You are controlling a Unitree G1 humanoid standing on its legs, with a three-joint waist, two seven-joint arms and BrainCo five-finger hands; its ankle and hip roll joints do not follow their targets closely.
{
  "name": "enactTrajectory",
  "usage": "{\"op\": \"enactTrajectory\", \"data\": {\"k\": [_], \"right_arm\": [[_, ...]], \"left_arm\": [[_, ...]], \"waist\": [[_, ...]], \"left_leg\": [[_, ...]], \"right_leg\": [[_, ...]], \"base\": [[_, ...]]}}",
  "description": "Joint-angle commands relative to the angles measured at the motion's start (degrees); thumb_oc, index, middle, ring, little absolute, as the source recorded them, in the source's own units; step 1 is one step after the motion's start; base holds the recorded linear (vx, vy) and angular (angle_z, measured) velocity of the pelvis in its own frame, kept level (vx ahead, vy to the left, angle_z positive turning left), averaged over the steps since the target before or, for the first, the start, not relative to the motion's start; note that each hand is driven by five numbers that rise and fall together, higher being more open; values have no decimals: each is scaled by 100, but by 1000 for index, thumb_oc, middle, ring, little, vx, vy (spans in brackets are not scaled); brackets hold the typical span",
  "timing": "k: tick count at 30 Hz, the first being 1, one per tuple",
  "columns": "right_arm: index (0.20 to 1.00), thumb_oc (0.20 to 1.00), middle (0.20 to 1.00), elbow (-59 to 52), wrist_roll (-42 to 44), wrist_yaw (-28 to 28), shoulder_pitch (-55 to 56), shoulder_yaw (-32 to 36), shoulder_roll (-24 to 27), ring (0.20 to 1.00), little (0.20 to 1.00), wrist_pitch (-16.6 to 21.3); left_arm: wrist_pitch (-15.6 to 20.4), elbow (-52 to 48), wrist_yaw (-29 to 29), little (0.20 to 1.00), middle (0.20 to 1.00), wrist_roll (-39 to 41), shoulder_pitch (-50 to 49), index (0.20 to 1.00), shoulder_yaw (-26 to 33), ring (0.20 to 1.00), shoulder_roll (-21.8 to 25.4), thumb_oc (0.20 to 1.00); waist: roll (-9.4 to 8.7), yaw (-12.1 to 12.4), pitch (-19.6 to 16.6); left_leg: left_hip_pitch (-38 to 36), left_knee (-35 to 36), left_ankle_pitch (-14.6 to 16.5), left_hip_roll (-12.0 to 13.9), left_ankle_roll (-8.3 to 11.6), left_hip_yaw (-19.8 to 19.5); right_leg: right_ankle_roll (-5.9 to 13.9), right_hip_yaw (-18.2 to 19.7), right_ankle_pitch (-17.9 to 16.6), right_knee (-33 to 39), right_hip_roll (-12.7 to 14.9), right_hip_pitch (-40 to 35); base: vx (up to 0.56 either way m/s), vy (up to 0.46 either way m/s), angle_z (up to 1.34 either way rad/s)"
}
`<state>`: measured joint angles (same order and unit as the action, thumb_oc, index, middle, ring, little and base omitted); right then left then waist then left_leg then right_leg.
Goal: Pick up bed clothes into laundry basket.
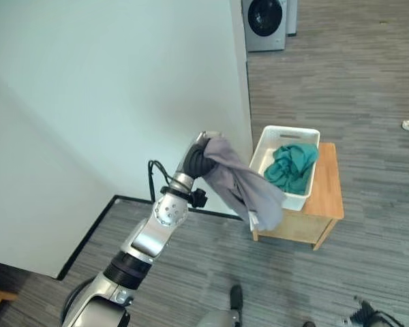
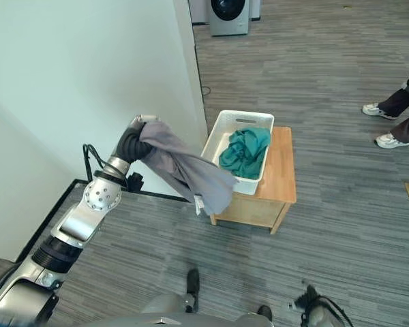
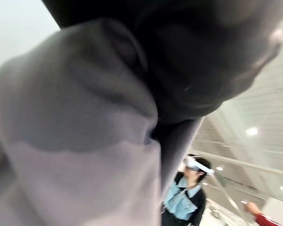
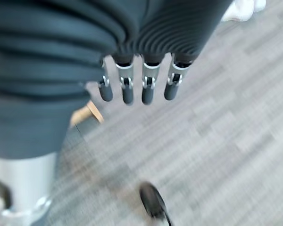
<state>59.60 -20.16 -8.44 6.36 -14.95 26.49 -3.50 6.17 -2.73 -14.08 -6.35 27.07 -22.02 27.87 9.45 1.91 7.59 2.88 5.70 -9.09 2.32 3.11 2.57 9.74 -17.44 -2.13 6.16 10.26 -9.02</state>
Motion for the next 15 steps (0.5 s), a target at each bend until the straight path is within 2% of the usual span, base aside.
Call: {"op": "enactTrajectory", "data": {"k": [1, 6, 10, 13, 14, 15], "right_arm": [[1000, 1000, 1000, -60, -175, 14, -292, 18, 68, 1000, 1000, 73], [1000, 1000, 1000, -1, -49, -17, -143, 6, -38, 1000, 1000, 106], [1000, 1000, 1000, 36, 214, 3, -195, 1, -20, 1000, 1000, 126], [1000, 1000, 1000, 32, 251, 5, -242, -3, -7, 1000, 1000, 127], [1000, 1000, 1000, 42, 368, -8, -325, -29, 24, 1000, 1000, 115], [1000, 1000, 1000, 44, 371, -8, -335, -15, 19, 1000, 1000, 114]], "left_arm": [[208, 403, -532, 200, 200, -453, 1232, 200, -33, 200, 142, 200], [140, 931, -766, 200, 200, -462, 1903, 200, -154, 200, 30, 200], [120, 1480, -882, 200, 200, 0, 2676, 200, -269, 200, -360, 200], [122, 1578, -898, 200, 200, 27, 2860, 200, -329, 200, -414, 200], [29, 1994, -906, 200, 200, 96, 3355, 200, -555, 200, -564, 200], [48, 2039, -915, 200, 200, 102, 3399, 200, -572, 200, -579, 200]], "waist": [[-77, 21, 326], [-110, -125, 355], [-117, -296, 372], [-121, -318, 385], [-147, -396, 385], [-149, -376, 391]], "left_leg": [[-493, -70, 810, 77, 166, 142], [-481, -70, 832, 101, 171, 248], [-468, -70, 851, 73, 175, 273], [-460, -70, 854, 64, 170, 282], [-425, -70, 862, 53, 154, 321], [-418, -70, 862, 53, 153, 328]], "right_leg": [[-15, 24, 521, -116, -7, 91], [1, 110, 485, -116, -26, 159], [13, 130, 462, -116, -30, 174], [22, 145, 452, -116, -24, 186], [52, 172, 415, -116, -24, 250], [53, 179, 413, -116, -23, 260]], "base": [[9, -21, -11], [7, -19, -18], [1, -6, -4], [8, 6, -9], [4, 4, -4], [0, 0, 0]]}}
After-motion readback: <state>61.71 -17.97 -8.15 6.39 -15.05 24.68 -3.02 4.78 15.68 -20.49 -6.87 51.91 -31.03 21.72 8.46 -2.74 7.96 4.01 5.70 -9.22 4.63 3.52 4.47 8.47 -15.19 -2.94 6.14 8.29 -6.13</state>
